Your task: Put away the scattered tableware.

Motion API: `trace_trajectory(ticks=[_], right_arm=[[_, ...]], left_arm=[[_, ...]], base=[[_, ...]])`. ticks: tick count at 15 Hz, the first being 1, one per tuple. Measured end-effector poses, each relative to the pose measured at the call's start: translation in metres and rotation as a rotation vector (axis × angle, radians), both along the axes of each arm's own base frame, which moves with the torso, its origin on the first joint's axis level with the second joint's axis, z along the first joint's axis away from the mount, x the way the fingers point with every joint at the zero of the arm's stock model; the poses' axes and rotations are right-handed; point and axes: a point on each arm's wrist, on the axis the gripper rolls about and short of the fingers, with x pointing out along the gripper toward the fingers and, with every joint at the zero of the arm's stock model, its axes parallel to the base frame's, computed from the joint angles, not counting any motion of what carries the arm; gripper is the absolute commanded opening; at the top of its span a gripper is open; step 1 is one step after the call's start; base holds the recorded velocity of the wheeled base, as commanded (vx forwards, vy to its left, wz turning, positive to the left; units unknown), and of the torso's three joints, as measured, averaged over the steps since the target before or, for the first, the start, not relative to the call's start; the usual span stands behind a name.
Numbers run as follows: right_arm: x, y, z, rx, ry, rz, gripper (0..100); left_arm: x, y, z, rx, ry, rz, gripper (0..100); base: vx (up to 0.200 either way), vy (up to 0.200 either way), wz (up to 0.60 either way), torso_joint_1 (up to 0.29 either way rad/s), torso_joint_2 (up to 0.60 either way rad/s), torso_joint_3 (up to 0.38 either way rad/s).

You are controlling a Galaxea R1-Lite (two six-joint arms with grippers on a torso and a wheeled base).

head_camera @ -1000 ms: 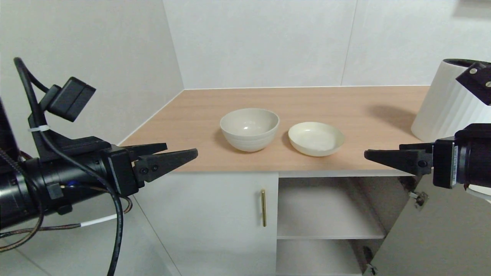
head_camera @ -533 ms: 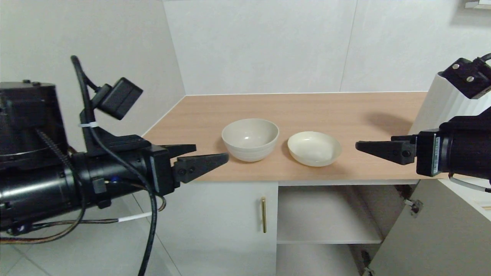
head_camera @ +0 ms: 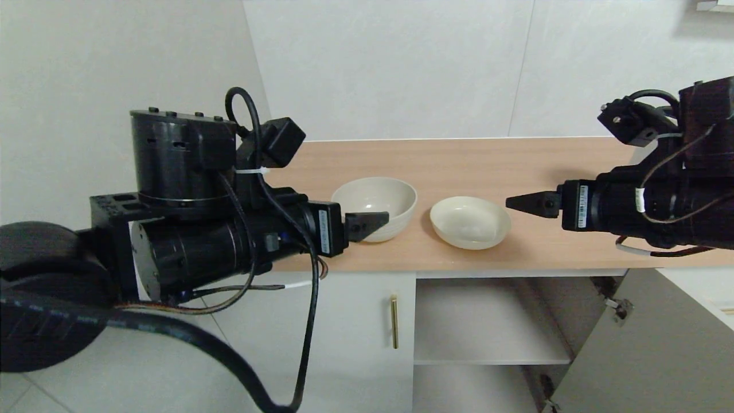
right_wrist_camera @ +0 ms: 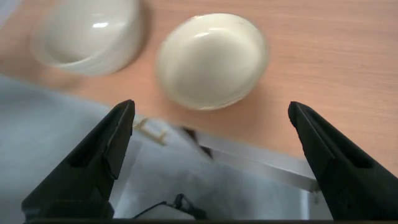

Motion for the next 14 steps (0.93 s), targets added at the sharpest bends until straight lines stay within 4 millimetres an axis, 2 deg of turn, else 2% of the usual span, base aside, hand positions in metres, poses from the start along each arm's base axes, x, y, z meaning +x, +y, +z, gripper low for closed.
trace_trajectory(ticks=[3, 7, 10, 14], right_arm=[[0.014, 0.006, -0.004, -0.017, 0.011, -0.031, 100], [0.029, 0.009, -0.005, -0.035, 0.042, -0.05, 100], [0.042, 0.01, -0.012, -0.048, 0.069, -0.067, 100], [0.047, 0.012, -0.016, -0.052, 0.079, -0.072, 100]], left_arm=[[0.008, 0.025, 0.016, 0.018, 0.059, 0.121, 100], [0.004, 0.036, 0.036, 0.012, 0.145, 0.173, 100], [0.027, 0.032, 0.032, -0.074, 0.22, 0.24, 100], [0.064, 0.021, 0.009, -0.092, 0.297, 0.327, 100]], base=[[0.0, 0.0, 0.0, 0.0, 0.0, 0.0], [0.0, 0.0, 0.0, 0.0, 0.0, 0.0], [0.0, 0.0, 0.0, 0.0, 0.0, 0.0], [0.0, 0.0, 0.0, 0.0, 0.0, 0.0]])
